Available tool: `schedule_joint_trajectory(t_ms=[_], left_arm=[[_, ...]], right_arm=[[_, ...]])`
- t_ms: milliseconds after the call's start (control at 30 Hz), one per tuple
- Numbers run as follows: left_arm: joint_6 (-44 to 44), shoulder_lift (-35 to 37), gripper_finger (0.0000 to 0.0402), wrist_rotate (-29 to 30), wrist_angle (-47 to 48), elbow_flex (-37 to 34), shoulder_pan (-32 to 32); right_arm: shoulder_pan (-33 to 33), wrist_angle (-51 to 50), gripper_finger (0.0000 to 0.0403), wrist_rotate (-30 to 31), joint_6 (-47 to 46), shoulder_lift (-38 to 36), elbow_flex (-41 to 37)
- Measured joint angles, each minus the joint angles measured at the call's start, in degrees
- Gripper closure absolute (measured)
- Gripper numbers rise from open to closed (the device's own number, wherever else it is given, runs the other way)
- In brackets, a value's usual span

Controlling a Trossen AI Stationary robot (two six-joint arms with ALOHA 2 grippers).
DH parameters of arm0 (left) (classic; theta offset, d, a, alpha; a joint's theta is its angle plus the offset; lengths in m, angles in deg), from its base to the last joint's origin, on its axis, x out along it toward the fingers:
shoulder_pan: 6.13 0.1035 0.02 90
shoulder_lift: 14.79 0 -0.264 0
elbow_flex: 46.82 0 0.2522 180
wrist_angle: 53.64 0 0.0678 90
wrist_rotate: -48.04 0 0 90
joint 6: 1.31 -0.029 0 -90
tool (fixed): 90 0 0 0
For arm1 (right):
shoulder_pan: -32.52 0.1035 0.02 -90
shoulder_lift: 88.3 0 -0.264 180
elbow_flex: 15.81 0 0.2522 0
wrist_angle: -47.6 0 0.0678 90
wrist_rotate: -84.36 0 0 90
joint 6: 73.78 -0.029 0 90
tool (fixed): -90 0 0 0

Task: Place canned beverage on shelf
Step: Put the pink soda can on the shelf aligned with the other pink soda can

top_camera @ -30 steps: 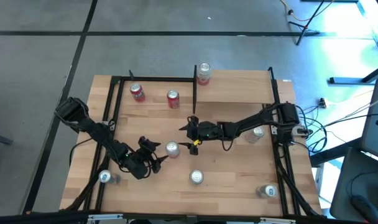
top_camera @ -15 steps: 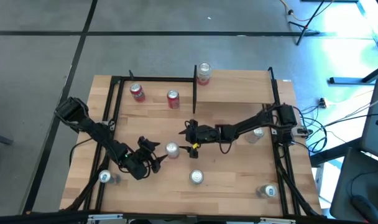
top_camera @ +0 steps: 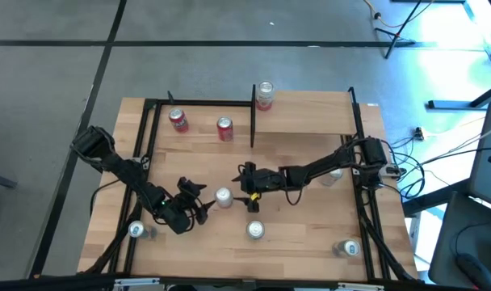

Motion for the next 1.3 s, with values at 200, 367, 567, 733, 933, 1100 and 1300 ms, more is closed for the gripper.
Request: schedule_joint_trajectory(t_ms=[200, 367, 567, 733, 933, 1100, 1300], left_arm=[[2.2, 0.0, 0.0056, 0.9, 0.8, 0.2, 0.3], [2.2, 0.0, 0.0056, 0.5, 1.1, 0.1, 0.4], [1.8, 0.6, 0.0056, -1.5, 1.8, 0.4, -1.4], [-0.6, 2.0, 0.0056, -4.8, 1.8, 1.5, -3.9], [-1.7, 1.0, 0.0056, -5.9, 0.1, 1.7, -4.9], [-3.4, -2.4, 0.0056, -6.1, -4.3, 1.7, -3.5], [-4.8, -4.2, 0.0056, -2.9, -6.6, 1.7, -0.8]], right_arm=[[1.1, 1.7, 0.0091, -3.8, -0.4, 0.0, 0.4], [1.7, -0.1, 0.0091, -2.3, -0.2, 0.0, 1.5], [1.6, -9.9, 0.0091, -2.2, 0.1, -0.9, 4.1], [1.6, -17.2, 0.0091, -2.1, 0.9, -3.8, 5.5], [1.6, -16.0, 0.0091, 3.0, 2.4, -4.6, 5.5], [1.6, -16.0, 0.0091, 6.9, 3.3, -4.2, 5.4], [1.6, -15.4, 0.0091, 7.0, 4.1, -4.1, 5.4]])
